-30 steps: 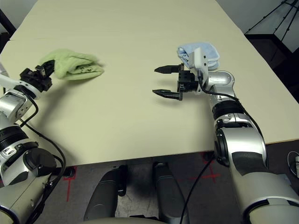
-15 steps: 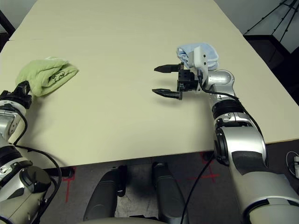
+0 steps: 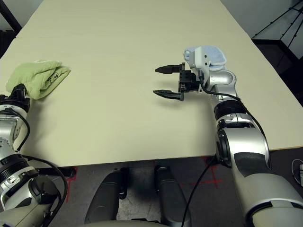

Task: Fold the towel and set it aside.

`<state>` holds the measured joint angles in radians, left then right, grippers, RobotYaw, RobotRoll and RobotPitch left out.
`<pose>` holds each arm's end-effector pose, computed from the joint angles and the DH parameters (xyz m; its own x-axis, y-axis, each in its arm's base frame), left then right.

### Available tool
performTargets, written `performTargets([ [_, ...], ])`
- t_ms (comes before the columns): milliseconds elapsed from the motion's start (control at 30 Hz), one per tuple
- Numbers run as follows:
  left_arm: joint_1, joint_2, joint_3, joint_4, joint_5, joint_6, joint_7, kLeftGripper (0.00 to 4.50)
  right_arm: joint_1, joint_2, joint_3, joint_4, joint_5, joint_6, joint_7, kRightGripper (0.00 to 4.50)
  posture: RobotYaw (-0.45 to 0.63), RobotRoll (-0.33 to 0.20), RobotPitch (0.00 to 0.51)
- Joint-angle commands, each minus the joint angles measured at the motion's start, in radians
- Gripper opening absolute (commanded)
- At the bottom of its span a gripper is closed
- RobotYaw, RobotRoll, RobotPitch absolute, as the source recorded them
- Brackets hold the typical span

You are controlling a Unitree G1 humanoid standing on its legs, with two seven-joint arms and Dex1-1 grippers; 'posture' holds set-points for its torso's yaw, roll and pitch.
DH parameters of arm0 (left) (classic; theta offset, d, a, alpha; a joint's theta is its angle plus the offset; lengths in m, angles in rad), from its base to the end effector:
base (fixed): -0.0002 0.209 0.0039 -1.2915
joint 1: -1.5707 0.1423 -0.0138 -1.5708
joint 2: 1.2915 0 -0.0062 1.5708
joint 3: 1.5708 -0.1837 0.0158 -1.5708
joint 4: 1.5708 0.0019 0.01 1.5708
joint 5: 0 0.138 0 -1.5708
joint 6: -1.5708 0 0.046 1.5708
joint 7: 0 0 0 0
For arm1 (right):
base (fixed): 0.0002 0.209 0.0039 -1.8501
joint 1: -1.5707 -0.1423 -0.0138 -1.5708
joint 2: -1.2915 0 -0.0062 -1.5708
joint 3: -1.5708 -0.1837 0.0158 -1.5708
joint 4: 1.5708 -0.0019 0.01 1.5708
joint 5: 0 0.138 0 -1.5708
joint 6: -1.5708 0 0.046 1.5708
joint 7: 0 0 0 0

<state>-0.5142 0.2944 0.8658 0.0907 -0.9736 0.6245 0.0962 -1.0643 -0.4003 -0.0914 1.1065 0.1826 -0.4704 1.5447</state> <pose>0.2398 0.3091 0.1539 0.9492 0.3045 0.0794 -0.1041 0.5418 -0.8340 0.3587 -0.2179 0.1909 0.1760 0.9826 -0.0600 -0.8797 0.1297 -0.4574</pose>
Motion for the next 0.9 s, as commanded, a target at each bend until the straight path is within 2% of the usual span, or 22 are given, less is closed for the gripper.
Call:
performTargets([
  [33, 0.031, -0.011, -0.017, -0.013, -0.007, -0.006, 0.052, 0.02, -0.003, -0.002, 0.009, 0.011, -0.006, -0.013, 0.007, 4.50, 0.04, 0.000, 0.182],
  [300, 0.056, -0.025, -0.023, -0.010, 0.008, -0.081, 0.124, 0.02, -0.004, 0.004, 0.010, 0.011, -0.006, -0.014, 0.006, 4.50, 0.04, 0.000, 0.181],
  [533, 0.082, 0.001, -0.040, -0.003, 0.010, -0.097, 0.128, 0.02, -0.007, 0.006, 0.010, 0.014, -0.008, -0.014, 0.006, 4.50, 0.04, 0.000, 0.181],
  [667, 0.099, 0.040, -0.065, -0.007, 0.002, -0.064, 0.101, 0.99, -0.008, 0.008, 0.010, 0.014, -0.008, -0.013, 0.006, 4.50, 0.05, 0.000, 0.182],
  [700, 0.103, 0.053, -0.069, -0.010, -0.009, -0.047, 0.095, 1.45, -0.008, 0.008, 0.010, 0.014, -0.008, -0.014, 0.006, 4.50, 0.05, 0.000, 0.182],
  [733, 0.114, 0.074, -0.079, -0.013, -0.015, -0.019, 0.082, 1.70, -0.008, 0.009, 0.010, 0.014, -0.008, -0.014, 0.006, 4.50, 0.05, 0.000, 0.181],
  [900, 0.189, 0.177, -0.088, -0.067, -0.168, 0.248, 0.104, 3.56, -0.009, 0.010, 0.009, 0.015, -0.008, -0.015, 0.004, 4.50, 0.05, 0.000, 0.179],
])
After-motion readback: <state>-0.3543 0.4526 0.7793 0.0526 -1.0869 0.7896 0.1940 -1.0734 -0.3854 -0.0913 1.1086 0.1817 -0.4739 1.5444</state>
